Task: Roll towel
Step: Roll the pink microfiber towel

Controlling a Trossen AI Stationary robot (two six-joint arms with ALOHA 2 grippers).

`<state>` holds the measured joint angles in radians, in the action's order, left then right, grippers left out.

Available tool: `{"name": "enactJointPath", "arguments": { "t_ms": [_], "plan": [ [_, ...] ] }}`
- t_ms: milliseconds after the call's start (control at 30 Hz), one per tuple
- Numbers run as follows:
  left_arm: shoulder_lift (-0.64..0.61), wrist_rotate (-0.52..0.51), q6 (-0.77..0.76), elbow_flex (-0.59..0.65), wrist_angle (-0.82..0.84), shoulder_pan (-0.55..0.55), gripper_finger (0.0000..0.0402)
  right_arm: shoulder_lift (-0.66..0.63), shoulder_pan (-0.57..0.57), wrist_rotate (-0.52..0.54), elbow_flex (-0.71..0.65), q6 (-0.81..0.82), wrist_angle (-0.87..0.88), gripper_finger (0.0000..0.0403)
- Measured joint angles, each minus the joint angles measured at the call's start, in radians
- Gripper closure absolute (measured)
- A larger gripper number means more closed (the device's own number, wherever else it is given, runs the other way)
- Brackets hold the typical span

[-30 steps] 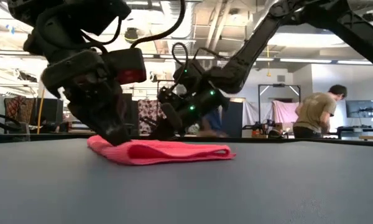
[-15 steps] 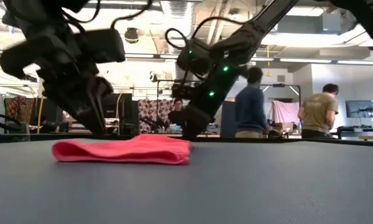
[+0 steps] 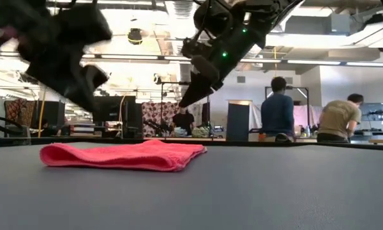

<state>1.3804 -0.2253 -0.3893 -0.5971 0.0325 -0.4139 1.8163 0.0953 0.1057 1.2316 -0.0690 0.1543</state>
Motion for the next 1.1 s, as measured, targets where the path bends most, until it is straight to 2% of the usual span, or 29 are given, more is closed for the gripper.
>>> {"name": "enactJointPath", "arguments": {
  "t_ms": [167,300,400,567,700,900,1100],
  "plan": [
    [0.082,0.011,-0.092,0.091,-0.199,-0.059,0.0372,0.009,-0.079,-0.106,-0.132,0.113,-0.125,0.0337],
    [0.12,0.039,-0.113,0.096,-0.213,-0.107,0.0372,-0.004,-0.229,-0.084,-0.212,0.193,-0.3,0.0337],
    [0.136,0.051,-0.133,0.095,-0.21,-0.14,0.0372,0.004,-0.347,-0.029,-0.22,0.223,-0.368,0.0337],
    [0.142,0.007,-0.146,0.095,-0.215,-0.191,0.0372,0.005,-0.508,0.155,-0.22,0.224,-0.386,0.0337],
    [0.11,-0.018,-0.127,0.096,-0.207,-0.219,0.0372,0.006,-0.604,0.234,-0.22,0.114,-0.447,0.0336],
    [0.041,-0.1,-0.011,0.087,-0.202,-0.26,0.0372,0.104,-0.652,0.286,-0.197,0.024,-0.608,0.0321],
    [0.005,-0.113,0.138,0.069,-0.223,-0.294,0.0351,0.24,-0.642,0.337,-0.1,-0.089,-0.597,0.0283]
  ]
}}
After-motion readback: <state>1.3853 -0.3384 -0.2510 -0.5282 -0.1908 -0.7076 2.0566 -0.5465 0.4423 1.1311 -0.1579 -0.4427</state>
